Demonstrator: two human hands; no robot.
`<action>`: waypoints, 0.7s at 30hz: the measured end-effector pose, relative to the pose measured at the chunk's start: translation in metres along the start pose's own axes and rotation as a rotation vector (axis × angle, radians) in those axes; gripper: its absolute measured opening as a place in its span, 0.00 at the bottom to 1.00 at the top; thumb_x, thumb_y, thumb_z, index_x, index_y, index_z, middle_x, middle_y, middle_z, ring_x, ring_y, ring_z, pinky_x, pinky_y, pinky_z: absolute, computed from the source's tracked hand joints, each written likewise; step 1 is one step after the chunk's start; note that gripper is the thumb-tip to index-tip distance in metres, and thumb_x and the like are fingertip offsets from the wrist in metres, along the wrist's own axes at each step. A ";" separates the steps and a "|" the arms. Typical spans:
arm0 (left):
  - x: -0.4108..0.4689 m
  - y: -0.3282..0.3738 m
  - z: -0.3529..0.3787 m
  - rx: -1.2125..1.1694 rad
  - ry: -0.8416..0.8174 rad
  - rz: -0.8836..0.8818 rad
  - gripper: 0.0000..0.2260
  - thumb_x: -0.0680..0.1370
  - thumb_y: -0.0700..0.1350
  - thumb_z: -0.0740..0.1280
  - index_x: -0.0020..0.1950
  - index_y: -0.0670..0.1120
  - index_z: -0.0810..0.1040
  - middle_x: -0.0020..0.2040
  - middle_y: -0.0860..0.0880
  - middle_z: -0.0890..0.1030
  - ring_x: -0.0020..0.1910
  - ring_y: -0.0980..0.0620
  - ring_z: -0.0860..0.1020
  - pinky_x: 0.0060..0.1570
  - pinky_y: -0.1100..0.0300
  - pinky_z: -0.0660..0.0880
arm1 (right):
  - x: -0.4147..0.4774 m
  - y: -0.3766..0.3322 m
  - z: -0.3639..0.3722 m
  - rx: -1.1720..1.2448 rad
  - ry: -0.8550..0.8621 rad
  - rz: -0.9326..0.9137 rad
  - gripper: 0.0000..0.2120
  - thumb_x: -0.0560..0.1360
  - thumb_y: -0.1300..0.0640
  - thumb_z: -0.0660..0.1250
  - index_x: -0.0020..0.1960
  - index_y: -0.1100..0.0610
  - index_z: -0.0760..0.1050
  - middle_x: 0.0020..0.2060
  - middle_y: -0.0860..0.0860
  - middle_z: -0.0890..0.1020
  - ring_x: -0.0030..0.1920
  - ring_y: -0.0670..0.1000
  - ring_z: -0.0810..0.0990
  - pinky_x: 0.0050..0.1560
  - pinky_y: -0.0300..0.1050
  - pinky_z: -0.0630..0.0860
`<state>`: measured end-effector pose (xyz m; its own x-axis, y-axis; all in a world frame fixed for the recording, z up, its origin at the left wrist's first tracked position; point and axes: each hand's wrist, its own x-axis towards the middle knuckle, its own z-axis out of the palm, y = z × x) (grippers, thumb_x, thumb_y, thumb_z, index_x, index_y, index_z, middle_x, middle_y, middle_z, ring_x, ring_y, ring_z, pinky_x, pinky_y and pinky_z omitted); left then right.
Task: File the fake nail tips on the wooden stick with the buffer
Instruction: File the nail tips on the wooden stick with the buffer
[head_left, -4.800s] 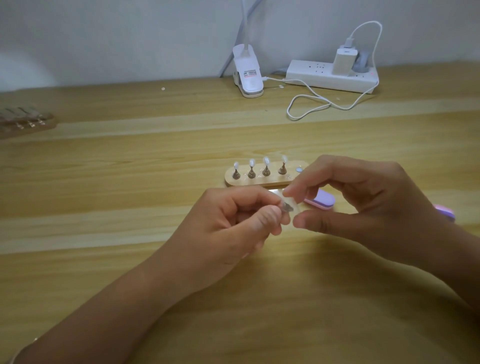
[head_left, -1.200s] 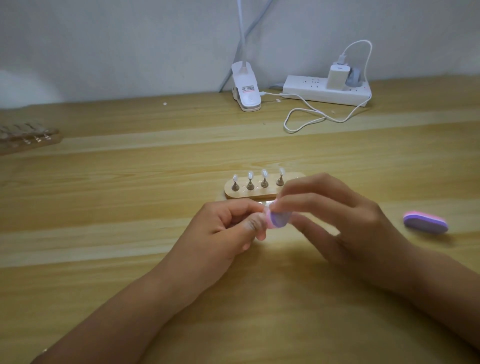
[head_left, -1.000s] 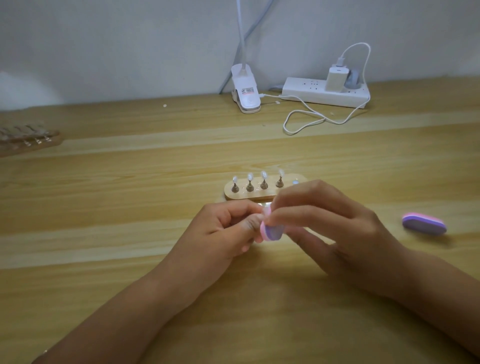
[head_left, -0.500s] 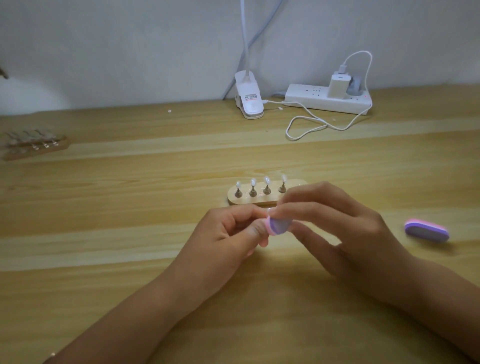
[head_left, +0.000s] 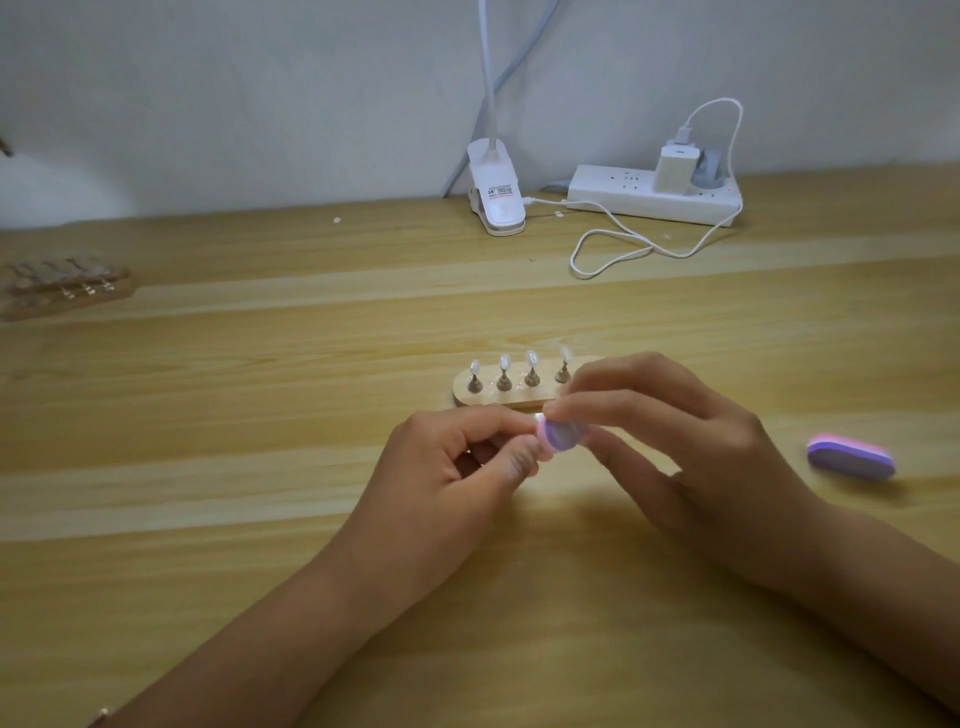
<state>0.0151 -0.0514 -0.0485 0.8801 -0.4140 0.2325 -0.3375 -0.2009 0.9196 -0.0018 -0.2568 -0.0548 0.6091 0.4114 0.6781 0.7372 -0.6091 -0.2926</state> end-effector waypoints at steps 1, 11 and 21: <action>0.000 0.000 0.000 0.011 -0.006 0.004 0.05 0.76 0.44 0.70 0.44 0.52 0.85 0.36 0.48 0.82 0.36 0.45 0.78 0.35 0.57 0.72 | 0.000 -0.002 0.002 -0.005 0.010 -0.014 0.08 0.78 0.69 0.67 0.54 0.65 0.82 0.51 0.57 0.81 0.52 0.57 0.81 0.54 0.49 0.77; 0.003 -0.005 -0.006 -0.026 0.086 -0.064 0.08 0.77 0.37 0.68 0.42 0.45 0.83 0.38 0.52 0.84 0.32 0.62 0.75 0.32 0.71 0.68 | 0.006 0.019 -0.023 0.227 0.303 0.505 0.09 0.76 0.62 0.69 0.53 0.51 0.73 0.48 0.44 0.83 0.51 0.48 0.82 0.57 0.47 0.78; 0.003 -0.008 -0.004 -0.043 0.085 -0.100 0.09 0.79 0.38 0.65 0.44 0.48 0.82 0.41 0.51 0.84 0.32 0.56 0.72 0.31 0.63 0.68 | 0.008 0.010 -0.015 0.007 -0.131 0.482 0.10 0.72 0.53 0.59 0.49 0.51 0.75 0.36 0.41 0.71 0.39 0.40 0.72 0.42 0.34 0.68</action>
<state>0.0219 -0.0471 -0.0542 0.9343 -0.3171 0.1630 -0.2333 -0.1982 0.9520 0.0062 -0.2702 -0.0425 0.9122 0.1660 0.3746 0.3644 -0.7466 -0.5566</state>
